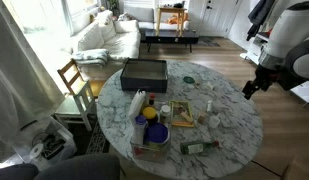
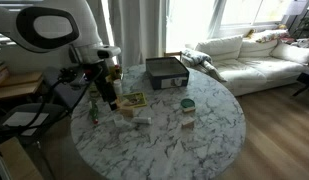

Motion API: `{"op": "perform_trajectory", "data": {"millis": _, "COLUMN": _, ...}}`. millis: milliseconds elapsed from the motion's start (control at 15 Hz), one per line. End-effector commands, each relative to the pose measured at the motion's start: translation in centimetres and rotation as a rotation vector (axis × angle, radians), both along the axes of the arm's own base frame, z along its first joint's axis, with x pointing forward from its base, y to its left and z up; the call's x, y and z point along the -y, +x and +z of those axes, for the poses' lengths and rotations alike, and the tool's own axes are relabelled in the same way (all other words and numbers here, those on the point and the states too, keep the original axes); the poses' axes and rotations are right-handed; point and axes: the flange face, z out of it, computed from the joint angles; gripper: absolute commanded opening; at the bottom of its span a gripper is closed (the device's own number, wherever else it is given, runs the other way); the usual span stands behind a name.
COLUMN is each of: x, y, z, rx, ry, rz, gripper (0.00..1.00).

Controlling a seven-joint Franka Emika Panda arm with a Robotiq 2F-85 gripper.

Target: Pick up the green hot sauce bottle to make it stand upright and place a wooden block on top of it

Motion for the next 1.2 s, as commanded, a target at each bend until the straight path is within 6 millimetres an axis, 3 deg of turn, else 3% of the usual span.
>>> {"op": "perform_trajectory", "data": {"millis": 0, "x": 0.0, "y": 0.0, "z": 0.0, "rx": -0.001, "ry": 0.0, "rz": 0.0, "gripper": 1.0}}
{"op": "perform_trajectory", "data": {"millis": 467, "x": 0.0, "y": 0.0, "z": 0.0, "rx": -0.001, "ry": 0.0, "rz": 0.0, "gripper": 1.0}}
{"op": "perform_trajectory", "data": {"millis": 600, "x": -1.1, "y": 0.4, "z": -1.1, "rx": -0.07, "ry": 0.082, "rz": -0.116, "gripper": 1.0}}
{"op": "perform_trajectory", "data": {"millis": 933, "x": -1.5, "y": 0.1, "z": -3.1, "rx": -0.201, "ry": 0.185, "rz": -0.3, "gripper": 1.0}}
{"op": "perform_trajectory", "data": {"millis": 1133, "x": -3.3, "y": 0.4, "z": -4.9, "rx": -0.262, "ry": 0.288, "rz": -0.396, "gripper": 1.0}}
